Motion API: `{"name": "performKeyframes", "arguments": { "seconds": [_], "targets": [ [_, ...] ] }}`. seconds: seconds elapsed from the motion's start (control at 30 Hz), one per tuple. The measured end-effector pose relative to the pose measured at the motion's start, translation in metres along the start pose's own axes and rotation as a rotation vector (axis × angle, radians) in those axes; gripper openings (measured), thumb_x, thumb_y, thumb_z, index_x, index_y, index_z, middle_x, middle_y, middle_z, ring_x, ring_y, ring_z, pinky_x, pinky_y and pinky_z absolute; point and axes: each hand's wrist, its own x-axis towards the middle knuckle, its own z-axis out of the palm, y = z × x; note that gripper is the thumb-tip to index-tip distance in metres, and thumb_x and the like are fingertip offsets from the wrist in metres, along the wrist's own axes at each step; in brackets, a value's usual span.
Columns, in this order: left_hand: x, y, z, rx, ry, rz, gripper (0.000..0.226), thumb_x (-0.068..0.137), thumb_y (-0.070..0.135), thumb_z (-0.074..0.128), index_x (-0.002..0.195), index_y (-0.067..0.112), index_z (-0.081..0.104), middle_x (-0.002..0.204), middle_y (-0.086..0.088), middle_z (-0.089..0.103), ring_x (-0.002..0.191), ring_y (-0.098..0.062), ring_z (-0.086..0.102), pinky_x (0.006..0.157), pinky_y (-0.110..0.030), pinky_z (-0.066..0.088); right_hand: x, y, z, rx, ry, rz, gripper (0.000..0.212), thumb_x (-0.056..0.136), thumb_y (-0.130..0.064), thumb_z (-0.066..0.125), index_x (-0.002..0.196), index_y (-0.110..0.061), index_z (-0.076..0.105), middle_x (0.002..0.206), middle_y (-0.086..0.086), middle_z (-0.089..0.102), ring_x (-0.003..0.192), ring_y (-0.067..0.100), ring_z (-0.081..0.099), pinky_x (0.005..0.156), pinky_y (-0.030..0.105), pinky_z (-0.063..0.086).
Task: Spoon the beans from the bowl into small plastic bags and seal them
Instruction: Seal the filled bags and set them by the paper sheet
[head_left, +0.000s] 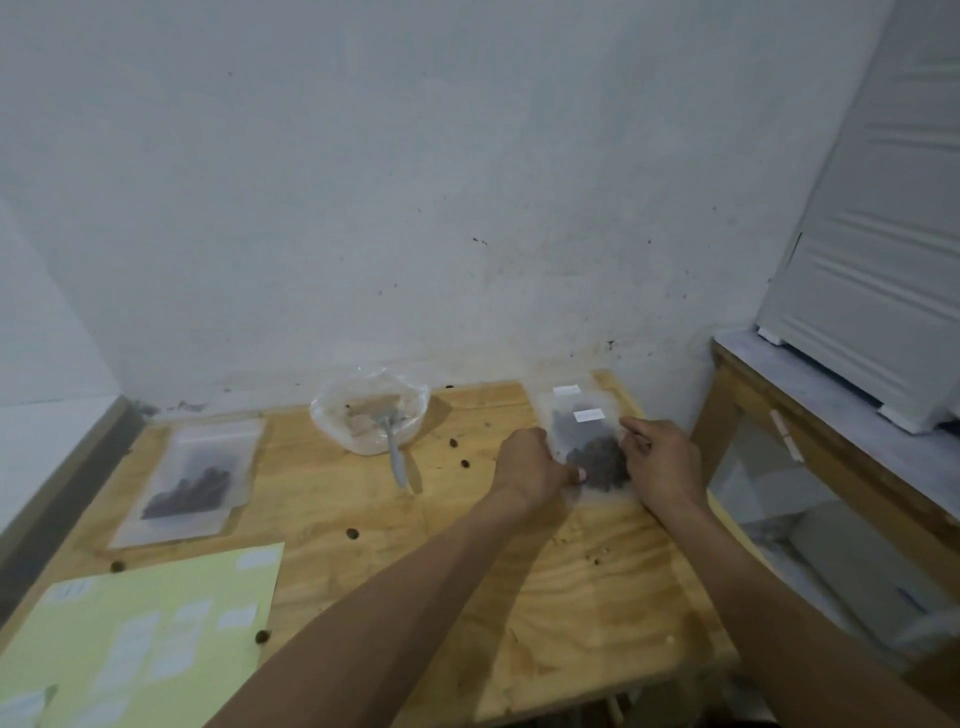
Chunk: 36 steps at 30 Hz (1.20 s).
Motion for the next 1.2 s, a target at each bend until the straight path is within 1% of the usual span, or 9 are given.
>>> {"name": "performKeyframes", "arguments": {
  "seconds": [0.17, 0.27, 0.33, 0.5, 0.6, 0.83, 1.03, 1.1, 1.2],
  "targets": [
    [-0.007, 0.000, -0.007, -0.054, -0.005, 0.005, 0.052, 0.080, 0.021, 0.085, 0.122, -0.003, 0.063, 0.098, -0.011, 0.065, 0.082, -0.018, 0.055, 0.050, -0.013, 0.035, -0.002, -0.008, -0.002, -0.084, -0.006, -0.049, 0.031, 0.100, -0.015, 0.056, 0.127, -0.007, 0.069, 0.127, 0.017, 0.068, 0.115, 0.038, 0.063, 0.098, 0.040, 0.048],
    [-0.016, 0.000, -0.020, -0.062, 0.011, 0.019, 0.073, 0.084, 0.028, 0.082, 0.144, 0.004, 0.049, 0.119, -0.009, 0.064, 0.106, -0.023, 0.060, 0.079, -0.022, 0.045, -0.003, -0.021, -0.003, -0.091, 0.052, -0.073, 0.031, 0.098, -0.020, 0.058, 0.124, -0.008, 0.070, 0.128, 0.015, 0.068, 0.115, 0.039, 0.061, 0.099, 0.044, 0.049],
    [-0.023, -0.002, -0.034, -0.076, 0.045, 0.031, 0.071, 0.087, 0.031, 0.079, 0.146, 0.008, 0.047, 0.129, -0.012, 0.062, 0.114, -0.024, 0.060, 0.087, -0.027, 0.046, -0.006, -0.036, -0.002, -0.053, 0.076, -0.093, 0.029, 0.098, -0.021, 0.060, 0.123, -0.010, 0.070, 0.129, 0.013, 0.067, 0.114, 0.039, 0.060, 0.100, 0.045, 0.049],
    [-0.038, -0.013, -0.085, -0.075, 0.190, 0.067, 0.059, 0.088, 0.038, 0.076, 0.136, 0.012, 0.055, 0.116, -0.003, 0.063, 0.098, -0.017, 0.063, 0.079, -0.025, 0.050, -0.020, -0.095, 0.011, 0.050, 0.058, -0.209, 0.028, 0.099, -0.027, 0.059, 0.122, -0.017, 0.070, 0.131, 0.005, 0.066, 0.121, 0.033, 0.057, 0.099, 0.041, 0.046],
    [-0.048, -0.026, -0.125, -0.085, 0.284, 0.058, 0.054, 0.088, 0.035, 0.077, 0.131, 0.009, 0.059, 0.108, -0.002, 0.064, 0.089, -0.014, 0.063, 0.071, -0.020, 0.047, -0.034, -0.139, 0.027, 0.112, 0.002, -0.285, 0.028, 0.099, -0.027, 0.059, 0.123, -0.018, 0.069, 0.131, 0.004, 0.065, 0.121, 0.029, 0.059, 0.100, 0.042, 0.049],
    [-0.082, -0.083, -0.225, 0.028, 0.534, -0.038, 0.047, 0.087, 0.034, 0.077, 0.125, 0.011, 0.064, 0.106, -0.004, 0.067, 0.098, -0.020, 0.065, 0.080, -0.027, 0.046, -0.081, -0.244, 0.073, 0.223, -0.194, -0.434, 0.024, 0.098, -0.031, 0.060, 0.117, -0.022, 0.071, 0.119, -0.003, 0.068, 0.101, 0.017, 0.066, 0.090, 0.037, 0.053],
    [-0.103, -0.157, -0.293, 0.306, 0.605, -0.369, 0.054, 0.088, 0.033, 0.067, 0.133, 0.005, 0.058, 0.139, -0.020, 0.054, 0.127, -0.035, 0.053, 0.099, -0.036, 0.044, -0.122, -0.293, 0.140, 0.095, -0.511, -0.426, 0.037, 0.097, -0.035, 0.059, 0.123, -0.010, 0.069, 0.120, 0.006, 0.072, 0.112, 0.026, 0.066, 0.089, 0.035, 0.052],
    [-0.105, -0.175, -0.302, 0.325, 0.578, -0.456, 0.051, 0.089, 0.034, 0.064, 0.129, 0.003, 0.057, 0.140, -0.022, 0.051, 0.128, -0.038, 0.049, 0.100, -0.039, 0.043, -0.132, -0.300, 0.160, 0.051, -0.602, -0.358, 0.033, 0.097, -0.038, 0.058, 0.106, -0.011, 0.073, 0.100, 0.009, 0.072, 0.095, 0.028, 0.068, 0.071, 0.031, 0.048],
    [-0.107, -0.190, -0.308, 0.246, 0.564, -0.480, 0.045, 0.090, 0.032, 0.065, 0.121, 0.000, 0.061, 0.130, -0.021, 0.060, 0.118, -0.037, 0.058, 0.094, -0.039, 0.050, -0.138, -0.309, 0.181, 0.054, -0.638, -0.258, 0.038, 0.096, -0.035, 0.058, 0.064, -0.014, 0.053, 0.057, 0.003, 0.046, 0.051, 0.022, 0.047, 0.052, 0.030, 0.031]
  ]
}}
